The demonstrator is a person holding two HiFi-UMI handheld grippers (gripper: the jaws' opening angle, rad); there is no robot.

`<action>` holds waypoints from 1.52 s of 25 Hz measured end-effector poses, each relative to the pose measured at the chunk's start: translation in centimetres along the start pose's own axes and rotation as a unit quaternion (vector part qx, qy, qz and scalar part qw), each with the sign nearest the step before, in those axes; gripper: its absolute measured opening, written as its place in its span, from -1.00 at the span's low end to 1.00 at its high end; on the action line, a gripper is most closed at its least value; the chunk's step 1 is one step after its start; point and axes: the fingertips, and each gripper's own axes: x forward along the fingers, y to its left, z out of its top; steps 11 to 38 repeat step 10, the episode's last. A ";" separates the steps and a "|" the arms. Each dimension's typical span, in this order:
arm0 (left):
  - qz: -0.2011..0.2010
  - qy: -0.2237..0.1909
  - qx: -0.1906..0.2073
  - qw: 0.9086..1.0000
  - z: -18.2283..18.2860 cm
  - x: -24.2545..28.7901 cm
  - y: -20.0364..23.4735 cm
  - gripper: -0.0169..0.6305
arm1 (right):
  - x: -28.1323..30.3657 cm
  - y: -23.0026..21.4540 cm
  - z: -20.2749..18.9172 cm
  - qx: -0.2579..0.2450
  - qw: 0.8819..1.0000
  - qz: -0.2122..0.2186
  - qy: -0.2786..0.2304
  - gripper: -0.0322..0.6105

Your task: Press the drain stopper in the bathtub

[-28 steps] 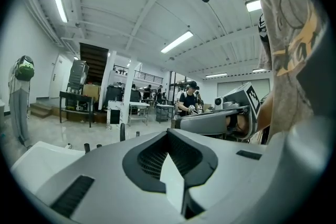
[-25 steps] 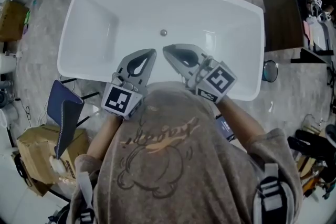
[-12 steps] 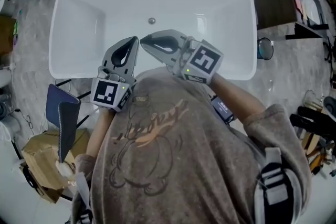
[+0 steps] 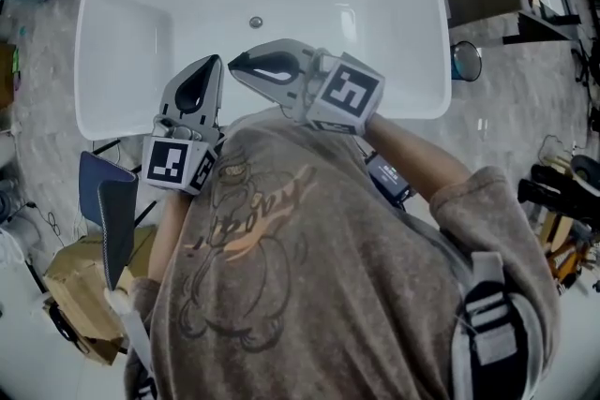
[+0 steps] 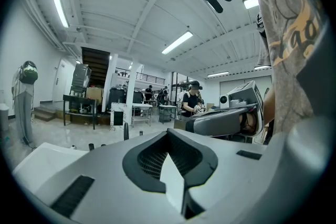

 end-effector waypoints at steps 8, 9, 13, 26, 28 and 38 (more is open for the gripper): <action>0.004 0.003 0.004 1.000 0.0 0.0 0.1 -0.92 | 0.2 -0.2 0.1 -0.001 1.000 0.001 -0.001 -0.90; 0.004 0.003 0.005 1.000 0.0 0.1 0.1 -0.92 | 0.3 -0.2 0.3 -0.005 1.000 0.002 -0.005 -0.90; 0.005 0.003 0.007 1.000 0.0 0.1 0.2 -0.92 | 0.5 -0.3 0.5 -0.008 1.000 0.004 -0.010 -0.90; 0.005 0.003 0.007 1.000 0.0 0.1 0.2 -0.92 | 0.5 -0.3 0.5 -0.008 1.000 0.004 -0.010 -0.90; 0.005 0.003 0.007 1.000 0.0 0.1 0.2 -0.92 | 0.5 -0.3 0.5 -0.008 1.000 0.004 -0.010 -0.90; 0.005 0.003 0.007 1.000 0.0 0.1 0.2 -0.92 | 0.5 -0.3 0.5 -0.008 1.000 0.004 -0.010 -0.90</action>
